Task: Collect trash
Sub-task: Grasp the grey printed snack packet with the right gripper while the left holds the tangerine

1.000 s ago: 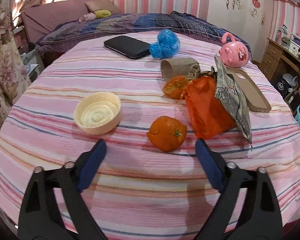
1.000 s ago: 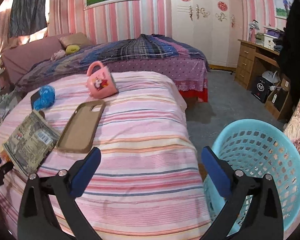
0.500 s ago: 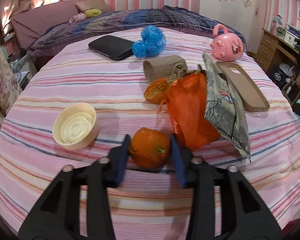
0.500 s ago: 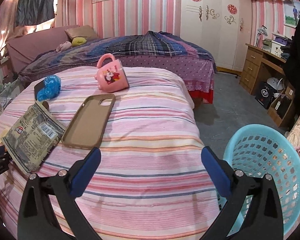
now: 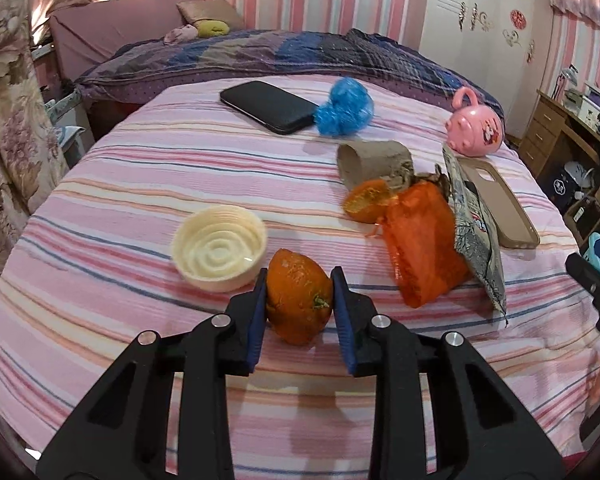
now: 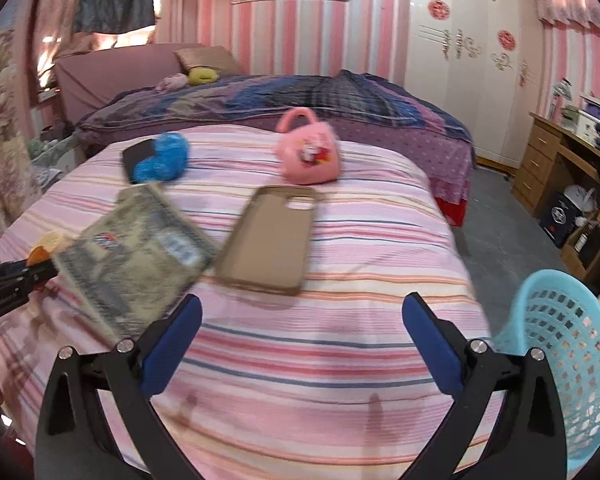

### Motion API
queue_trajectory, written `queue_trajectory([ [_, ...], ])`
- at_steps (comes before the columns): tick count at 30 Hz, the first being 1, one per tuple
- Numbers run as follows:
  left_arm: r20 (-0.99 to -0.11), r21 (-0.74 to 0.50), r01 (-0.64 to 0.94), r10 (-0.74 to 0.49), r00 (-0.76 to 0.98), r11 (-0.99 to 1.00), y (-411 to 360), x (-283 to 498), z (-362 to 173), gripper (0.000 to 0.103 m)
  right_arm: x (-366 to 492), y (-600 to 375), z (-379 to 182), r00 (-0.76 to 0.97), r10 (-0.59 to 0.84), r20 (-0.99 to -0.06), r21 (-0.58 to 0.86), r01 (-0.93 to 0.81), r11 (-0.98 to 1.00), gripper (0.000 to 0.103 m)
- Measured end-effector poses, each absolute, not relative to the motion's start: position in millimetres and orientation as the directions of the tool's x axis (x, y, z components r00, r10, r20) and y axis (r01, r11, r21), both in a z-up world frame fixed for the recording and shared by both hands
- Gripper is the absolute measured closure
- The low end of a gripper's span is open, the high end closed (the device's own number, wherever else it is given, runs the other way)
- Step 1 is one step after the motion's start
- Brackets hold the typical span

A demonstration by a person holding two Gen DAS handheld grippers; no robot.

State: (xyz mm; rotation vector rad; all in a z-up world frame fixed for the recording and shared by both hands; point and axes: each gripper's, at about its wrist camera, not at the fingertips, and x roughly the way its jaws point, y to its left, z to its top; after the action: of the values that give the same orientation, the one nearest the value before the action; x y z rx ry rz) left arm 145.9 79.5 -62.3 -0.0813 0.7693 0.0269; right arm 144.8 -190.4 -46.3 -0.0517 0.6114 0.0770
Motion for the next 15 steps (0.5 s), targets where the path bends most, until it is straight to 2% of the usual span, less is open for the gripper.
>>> queue_trajectory([
  [15, -0.69, -0.079, -0.082, 0.005, 0.724, 0.994, 112.1, 125.0, -62.3, 0.075, 128.7, -105.7, -53.5, 0.794, 0.147, -0.59, -0.101, -0.253, 0.962, 0.005],
])
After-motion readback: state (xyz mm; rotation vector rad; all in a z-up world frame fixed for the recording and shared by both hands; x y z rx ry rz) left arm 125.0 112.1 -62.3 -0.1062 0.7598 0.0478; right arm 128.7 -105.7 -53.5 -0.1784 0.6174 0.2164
